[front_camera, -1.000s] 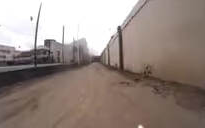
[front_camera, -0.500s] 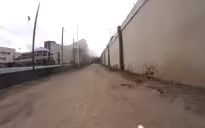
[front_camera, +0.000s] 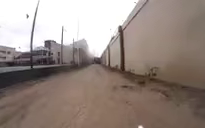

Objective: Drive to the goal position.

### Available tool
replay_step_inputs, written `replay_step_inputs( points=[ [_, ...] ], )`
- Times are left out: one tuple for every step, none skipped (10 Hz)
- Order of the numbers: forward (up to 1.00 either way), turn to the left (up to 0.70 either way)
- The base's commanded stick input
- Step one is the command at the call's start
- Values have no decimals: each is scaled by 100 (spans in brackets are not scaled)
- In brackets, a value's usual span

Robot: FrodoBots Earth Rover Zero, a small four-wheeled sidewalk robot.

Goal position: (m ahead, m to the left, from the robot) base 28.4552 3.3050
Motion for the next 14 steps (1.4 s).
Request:
replay_step_inputs(
  points=[
    [30,0],
    [30,0],
    [30,0],
    [30,0],
    [30,0],
    [30,0],
    [30,0],
    [30,0],
    [30,0],
    [30,0],
    [30,0],
    [30,0],
    [30,0],
    [30,0]
  ],
)
